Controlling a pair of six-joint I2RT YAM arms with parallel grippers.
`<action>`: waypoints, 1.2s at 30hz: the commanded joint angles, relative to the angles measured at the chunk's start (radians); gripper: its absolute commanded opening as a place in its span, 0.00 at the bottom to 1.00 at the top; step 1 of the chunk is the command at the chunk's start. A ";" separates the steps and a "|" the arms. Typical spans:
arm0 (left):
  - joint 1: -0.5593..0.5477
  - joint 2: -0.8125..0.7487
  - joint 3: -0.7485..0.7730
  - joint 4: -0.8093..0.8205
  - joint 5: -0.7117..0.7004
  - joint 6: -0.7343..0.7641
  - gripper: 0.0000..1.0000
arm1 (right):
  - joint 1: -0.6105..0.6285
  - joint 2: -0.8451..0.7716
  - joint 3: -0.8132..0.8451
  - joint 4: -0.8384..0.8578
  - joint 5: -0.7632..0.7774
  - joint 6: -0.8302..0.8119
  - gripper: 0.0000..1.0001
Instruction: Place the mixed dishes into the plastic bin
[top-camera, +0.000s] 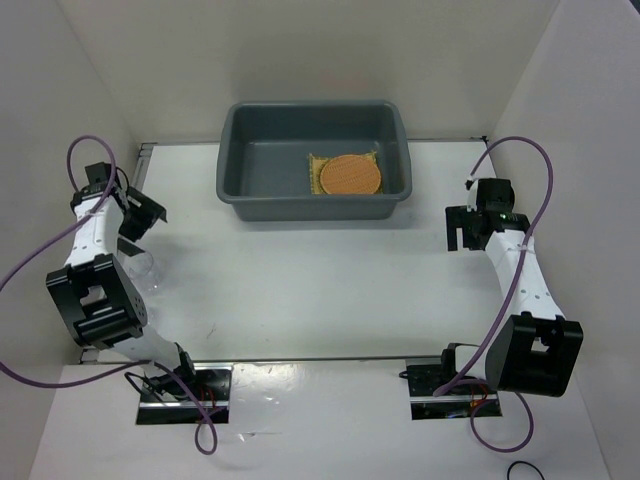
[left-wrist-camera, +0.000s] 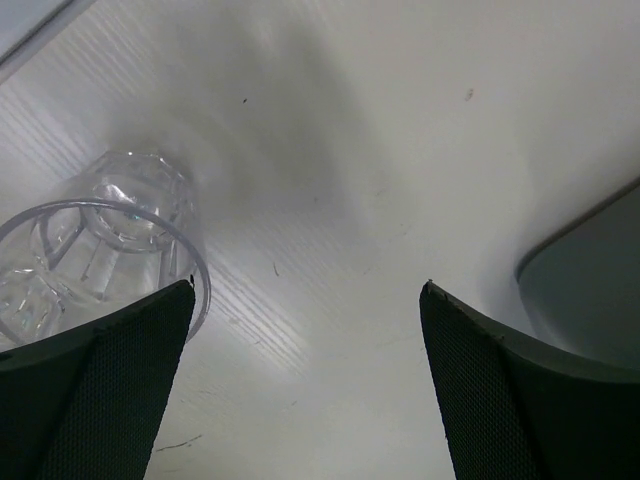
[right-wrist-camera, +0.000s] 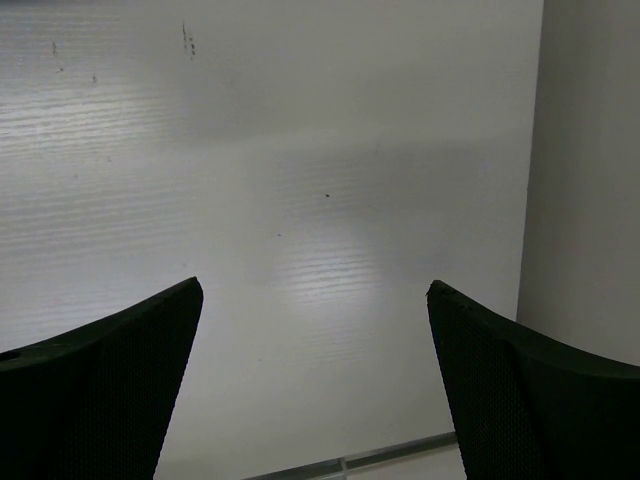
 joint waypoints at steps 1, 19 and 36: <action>0.008 0.003 -0.054 0.075 0.043 0.023 1.00 | -0.006 -0.025 0.031 0.000 0.046 0.010 0.97; 0.059 0.081 -0.136 0.159 0.075 0.063 0.95 | -0.006 -0.025 -0.006 0.051 0.074 0.020 0.97; 0.068 -0.087 0.038 0.361 0.481 -0.101 0.00 | -0.006 -0.025 -0.016 0.069 0.083 0.020 0.97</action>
